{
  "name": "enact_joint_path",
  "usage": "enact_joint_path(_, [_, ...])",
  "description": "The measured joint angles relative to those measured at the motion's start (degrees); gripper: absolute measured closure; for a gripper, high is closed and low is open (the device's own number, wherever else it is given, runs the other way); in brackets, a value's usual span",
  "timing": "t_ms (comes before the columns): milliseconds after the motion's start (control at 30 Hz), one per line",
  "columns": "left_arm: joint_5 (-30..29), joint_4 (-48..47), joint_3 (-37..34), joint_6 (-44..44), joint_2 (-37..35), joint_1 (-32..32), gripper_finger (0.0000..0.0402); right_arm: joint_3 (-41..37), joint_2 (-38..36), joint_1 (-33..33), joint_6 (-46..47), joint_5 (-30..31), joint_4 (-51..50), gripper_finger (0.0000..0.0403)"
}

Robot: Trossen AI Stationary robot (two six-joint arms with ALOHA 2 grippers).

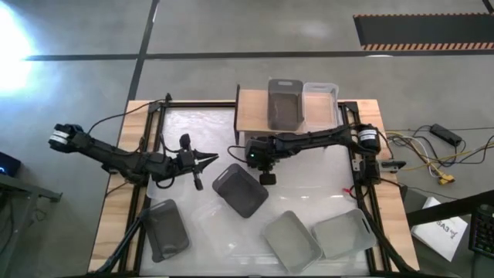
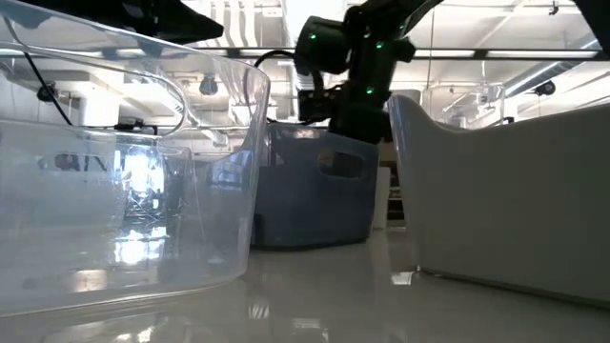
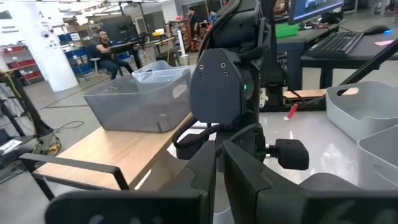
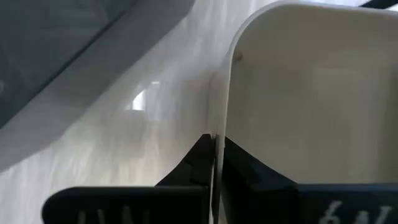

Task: Stack baskets on shelf by color
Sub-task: Put the top gray bin on the shelf

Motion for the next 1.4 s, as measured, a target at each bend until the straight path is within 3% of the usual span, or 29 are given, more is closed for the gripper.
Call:
enact_joint_path(100, [-0.2,0.0,0.0,0.0,0.1,0.0,0.0389,1.4,1.1,-0.2,-1.4,0.5,0.0,0.0394])
enact_joint_path(267, [-0.3,0.0,0.1,0.0,0.2,0.0,0.0389,2.3,1.4,-0.2,-1.6,8.7,0.6,0.0394])
enact_joint_path(433, [-0.3,0.0,0.1,-0.2,0.3,0.0,0.0389,2.3,1.3,-0.8,-1.9,9.8,1.9,0.0384])
enact_joint_path(933, [-0.3,-0.1,0.1,-0.7,1.8,0.0,0.0389,2.5,-0.4,-0.9,-0.7,10.1,5.7,0.0257])
enact_joint_path(1167, [-0.3,-0.1,0.1,-0.7,2.3,0.0,0.0389,2.5,-3.1,-0.8,0.7,9.6,6.2,0.0272])
enact_joint_path(1333, [-0.3,-0.3,0.1,-0.7,2.0,-0.4,0.0389,1.5,-6.0,1.1,1.2,1.6,5.8,0.0291])
enact_joint_path(1400, [-0.2,-0.4,0.1,-0.7,1.9,-0.5,0.0389,0.0,-7.4,2.4,1.3,1.1,5.5,0.0297])
